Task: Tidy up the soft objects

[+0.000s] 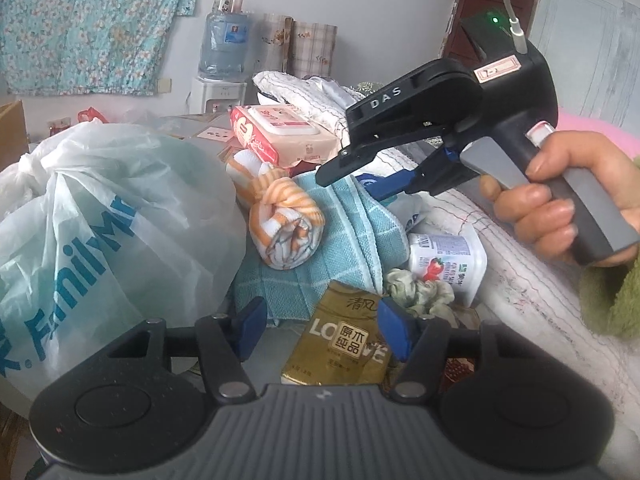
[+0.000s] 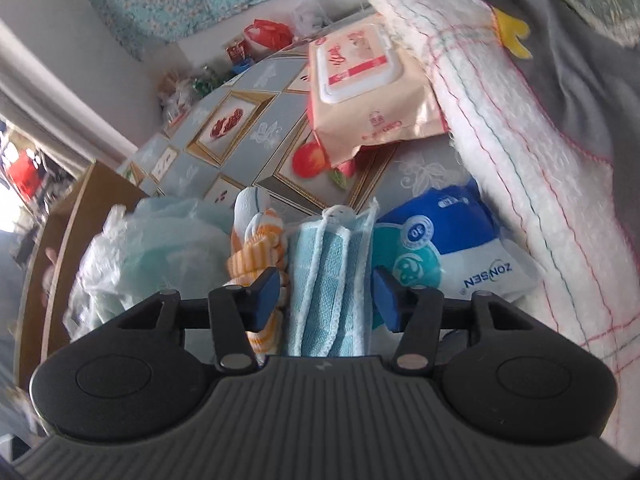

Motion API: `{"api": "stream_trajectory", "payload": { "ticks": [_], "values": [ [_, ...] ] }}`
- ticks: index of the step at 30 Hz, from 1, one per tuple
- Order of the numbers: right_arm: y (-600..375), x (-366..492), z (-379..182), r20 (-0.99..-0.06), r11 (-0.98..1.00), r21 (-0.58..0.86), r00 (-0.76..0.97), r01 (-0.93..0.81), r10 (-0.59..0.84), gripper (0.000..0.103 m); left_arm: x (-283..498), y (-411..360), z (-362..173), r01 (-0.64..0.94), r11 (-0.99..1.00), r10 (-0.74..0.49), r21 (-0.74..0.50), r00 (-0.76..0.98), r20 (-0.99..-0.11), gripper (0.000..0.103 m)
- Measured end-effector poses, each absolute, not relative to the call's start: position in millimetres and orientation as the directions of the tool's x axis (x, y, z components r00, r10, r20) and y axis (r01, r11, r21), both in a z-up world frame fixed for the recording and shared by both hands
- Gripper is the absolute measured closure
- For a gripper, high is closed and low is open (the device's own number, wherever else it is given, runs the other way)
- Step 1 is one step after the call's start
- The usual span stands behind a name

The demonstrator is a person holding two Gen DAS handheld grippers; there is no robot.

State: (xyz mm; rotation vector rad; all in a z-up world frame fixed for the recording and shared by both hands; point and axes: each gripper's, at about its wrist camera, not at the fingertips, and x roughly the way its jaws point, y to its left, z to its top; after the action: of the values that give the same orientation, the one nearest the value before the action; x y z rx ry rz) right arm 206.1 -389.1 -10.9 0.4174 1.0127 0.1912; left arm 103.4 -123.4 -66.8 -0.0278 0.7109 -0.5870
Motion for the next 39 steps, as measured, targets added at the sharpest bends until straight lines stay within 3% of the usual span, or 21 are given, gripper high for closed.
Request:
{"api": "stream_trajectory", "payload": {
  "ticks": [2, 5, 6, 9, 12, 25, 33, 39],
  "values": [
    [-383, 208, -12, -0.781, 0.909, 0.416, 0.524, 0.027, 0.341, 0.052, 105, -125, -69, 0.498, 0.839, -0.515, -0.218, 0.6, -0.612, 0.042],
    [-375, 213, -15, -0.784, 0.92, 0.392, 0.525, 0.006, 0.331, 0.06, 106, -125, -71, 0.499, 0.839, -0.515, -0.218, 0.597, -0.616, 0.042],
    [-372, 213, -16, -0.787, 0.926, 0.377, 0.527, -0.002, 0.321, 0.072, 106, -124, -72, 0.498, 0.839, -0.514, -0.218, 0.597, -0.616, 0.042],
    [-372, 214, -19, -0.784, 0.931, 0.366, 0.538, 0.0, 0.309, 0.09, 107, -123, -72, 0.494, 0.841, -0.512, -0.219, 0.599, -0.615, 0.042],
    [-376, 209, -18, -0.763, 0.916, 0.4, 0.556, 0.008, 0.329, 0.095, 107, -122, -70, 0.492, 0.843, -0.512, -0.219, 0.605, -0.61, 0.041],
    [-389, 158, 61, -0.594, 0.921, 0.383, 0.743, -0.075, 0.307, 0.096, 98, -104, -52, 0.502, 0.789, -0.613, -0.354, 0.6, -0.514, 0.027],
    [-389, 123, 80, -0.536, 0.871, 0.465, 0.733, -0.158, 0.419, 0.096, 99, -88, -38, 0.51, 0.721, -0.691, -0.47, 0.587, -0.423, 0.022],
    [-385, 106, 72, -0.508, 0.758, 0.614, 0.624, -0.221, 0.593, 0.096, 98, -85, -36, 0.538, 0.661, -0.744, -0.523, 0.558, -0.367, 0.018]
  ]
}}
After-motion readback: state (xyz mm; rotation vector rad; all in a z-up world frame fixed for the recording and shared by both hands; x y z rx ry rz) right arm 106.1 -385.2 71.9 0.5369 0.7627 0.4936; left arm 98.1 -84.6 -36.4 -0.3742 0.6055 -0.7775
